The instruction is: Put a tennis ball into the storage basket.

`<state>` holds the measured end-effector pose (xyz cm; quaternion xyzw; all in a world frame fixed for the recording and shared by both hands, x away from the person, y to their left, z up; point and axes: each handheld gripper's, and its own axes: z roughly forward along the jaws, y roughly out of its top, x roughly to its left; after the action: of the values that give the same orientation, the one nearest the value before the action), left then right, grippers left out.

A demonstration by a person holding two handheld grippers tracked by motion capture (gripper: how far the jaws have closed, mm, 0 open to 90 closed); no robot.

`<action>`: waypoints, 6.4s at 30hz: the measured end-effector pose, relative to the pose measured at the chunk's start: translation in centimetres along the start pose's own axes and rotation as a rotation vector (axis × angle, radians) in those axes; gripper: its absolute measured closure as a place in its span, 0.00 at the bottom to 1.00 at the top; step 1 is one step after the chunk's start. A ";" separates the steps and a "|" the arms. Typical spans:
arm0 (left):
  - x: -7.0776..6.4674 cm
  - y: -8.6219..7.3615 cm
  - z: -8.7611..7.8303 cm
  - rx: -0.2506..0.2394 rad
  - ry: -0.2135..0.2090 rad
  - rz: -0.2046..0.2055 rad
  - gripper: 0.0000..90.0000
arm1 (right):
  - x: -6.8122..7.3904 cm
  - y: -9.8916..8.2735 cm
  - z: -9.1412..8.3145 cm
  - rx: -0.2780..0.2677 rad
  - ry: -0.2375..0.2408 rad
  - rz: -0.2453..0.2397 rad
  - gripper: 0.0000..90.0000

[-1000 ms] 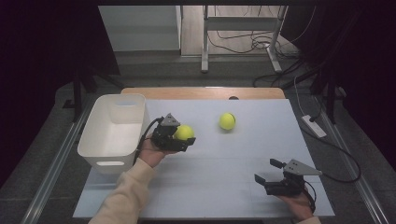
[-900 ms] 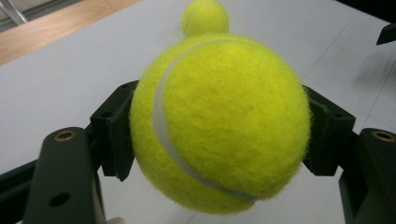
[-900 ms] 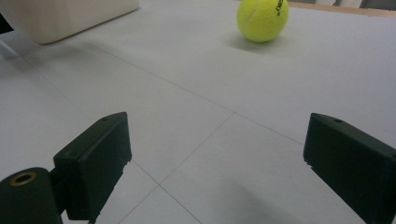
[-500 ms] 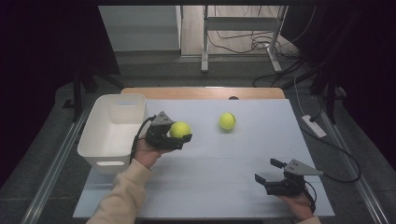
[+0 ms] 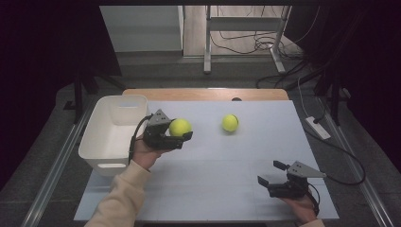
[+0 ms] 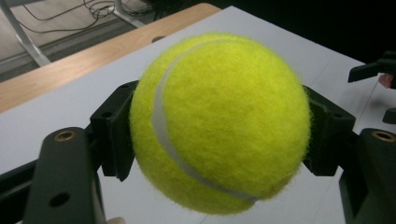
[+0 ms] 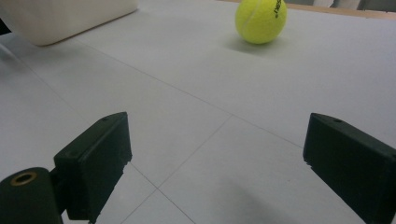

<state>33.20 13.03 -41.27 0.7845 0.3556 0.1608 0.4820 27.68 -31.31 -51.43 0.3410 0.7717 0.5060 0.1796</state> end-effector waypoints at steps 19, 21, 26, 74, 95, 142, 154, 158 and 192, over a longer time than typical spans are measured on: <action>0.3 0.9 -1.7 -0.066 0.019 -0.007 0.30 | 0.0 0.0 0.0 0.000 -0.004 -0.002 0.09; 0.4 0.9 -1.9 -0.068 0.020 -0.006 0.30 | 0.0 0.0 0.0 -0.002 -0.004 -0.001 0.09; 0.4 1.3 -2.2 -0.074 0.027 -0.002 0.30 | 0.0 0.0 -0.1 -0.005 -0.005 -0.001 0.09; 4.9 3.6 -5.9 -0.114 0.167 -0.067 0.30 | 0.0 0.1 -0.2 -0.011 -0.013 -0.001 0.09; 6.9 3.1 -6.6 -0.105 0.228 -0.106 0.30 | 0.0 0.1 -0.2 -0.009 -0.017 -0.002 0.09; 12.3 1.6 -7.7 -0.026 0.383 -0.206 0.30 | -0.1 0.1 -0.1 -0.012 -0.017 -0.002 0.09; 13.8 1.1 -7.8 0.013 0.412 -0.232 0.30 | 0.0 0.1 0.0 -0.009 -0.019 -0.002 0.09; 14.4 0.8 -7.8 0.031 0.424 -0.246 0.30 | 0.0 0.1 0.0 -0.008 -0.019 -0.002 0.09; 16.6 -1.1 -6.2 0.218 0.449 -0.283 0.29 | -0.1 0.1 0.0 -0.005 -0.021 -0.007 0.09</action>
<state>40.54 29.16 -40.74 0.7190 0.5745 0.2227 0.3217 27.76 -31.31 -51.38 0.3431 0.7698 0.5036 0.1900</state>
